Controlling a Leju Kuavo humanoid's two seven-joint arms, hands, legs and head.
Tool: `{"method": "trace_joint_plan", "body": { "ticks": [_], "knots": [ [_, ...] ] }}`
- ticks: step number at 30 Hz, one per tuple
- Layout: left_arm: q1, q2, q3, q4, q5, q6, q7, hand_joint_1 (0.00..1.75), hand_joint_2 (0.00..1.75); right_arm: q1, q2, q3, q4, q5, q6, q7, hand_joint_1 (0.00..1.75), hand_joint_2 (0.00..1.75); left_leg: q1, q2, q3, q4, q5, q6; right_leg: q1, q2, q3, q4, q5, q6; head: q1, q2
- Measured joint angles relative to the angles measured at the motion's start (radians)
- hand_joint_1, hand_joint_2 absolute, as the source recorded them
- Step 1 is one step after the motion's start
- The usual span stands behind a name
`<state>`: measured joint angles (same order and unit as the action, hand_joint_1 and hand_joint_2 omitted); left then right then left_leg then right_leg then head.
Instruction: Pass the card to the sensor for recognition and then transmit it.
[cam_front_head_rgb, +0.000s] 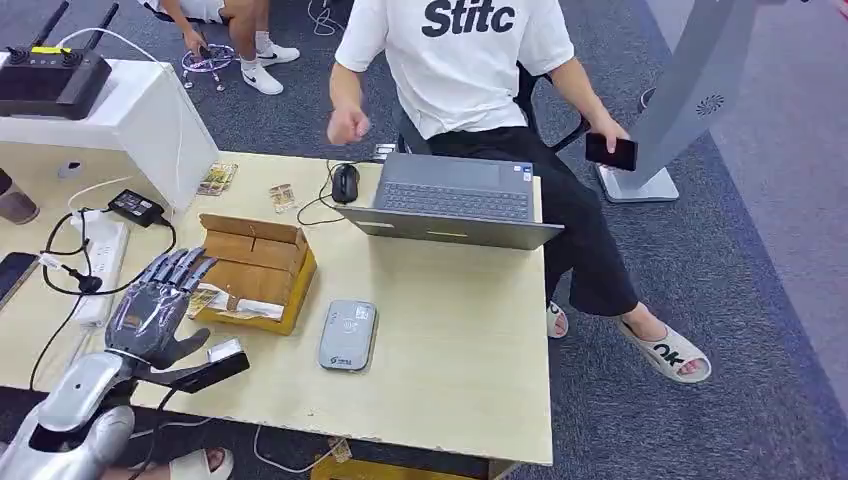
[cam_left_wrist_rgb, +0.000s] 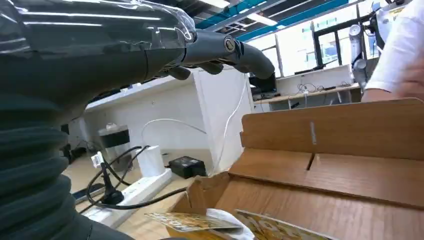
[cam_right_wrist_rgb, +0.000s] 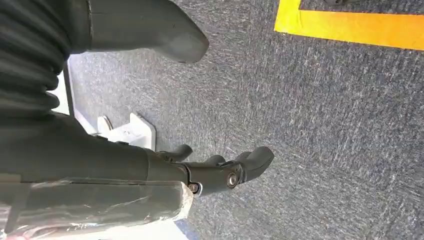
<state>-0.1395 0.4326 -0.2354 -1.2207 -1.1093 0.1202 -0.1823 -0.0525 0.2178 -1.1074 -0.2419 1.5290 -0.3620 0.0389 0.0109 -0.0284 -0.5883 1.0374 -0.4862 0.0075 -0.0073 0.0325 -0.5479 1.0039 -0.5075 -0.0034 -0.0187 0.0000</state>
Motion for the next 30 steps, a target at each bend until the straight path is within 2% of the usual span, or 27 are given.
{"method": "trace_joint_plan", "body": {
  "ticks": [12,28,30],
  "knots": [
    [-0.021,-0.029,-0.012,0.071,0.015,0.0,-0.01,0.07,1.75,0.0,0.0,0.016,0.002,0.009,0.001,0.002,0.0,1.75,0.0,0.0,0.0,0.0,0.0,0.0,0.0,0.0,0.0,0.0,0.0,0.0,0.0,0.0],
    [-0.022,-0.039,-0.014,0.096,0.014,0.0,-0.014,0.12,1.75,0.0,0.0,0.018,0.002,0.01,0.002,0.002,0.0,1.75,0.0,0.0,0.0,0.0,0.0,0.0,0.0,0.0,0.0,0.0,0.0,0.0,0.0,0.0],
    [-0.022,-0.039,-0.014,0.096,0.015,0.0,-0.015,0.23,1.75,0.0,0.0,0.018,0.002,0.01,0.002,0.002,0.0,1.75,0.0,0.0,0.0,0.0,0.0,0.0,0.0,0.0,0.0,0.0,0.0,0.0,0.0,0.0]
  ]
}}
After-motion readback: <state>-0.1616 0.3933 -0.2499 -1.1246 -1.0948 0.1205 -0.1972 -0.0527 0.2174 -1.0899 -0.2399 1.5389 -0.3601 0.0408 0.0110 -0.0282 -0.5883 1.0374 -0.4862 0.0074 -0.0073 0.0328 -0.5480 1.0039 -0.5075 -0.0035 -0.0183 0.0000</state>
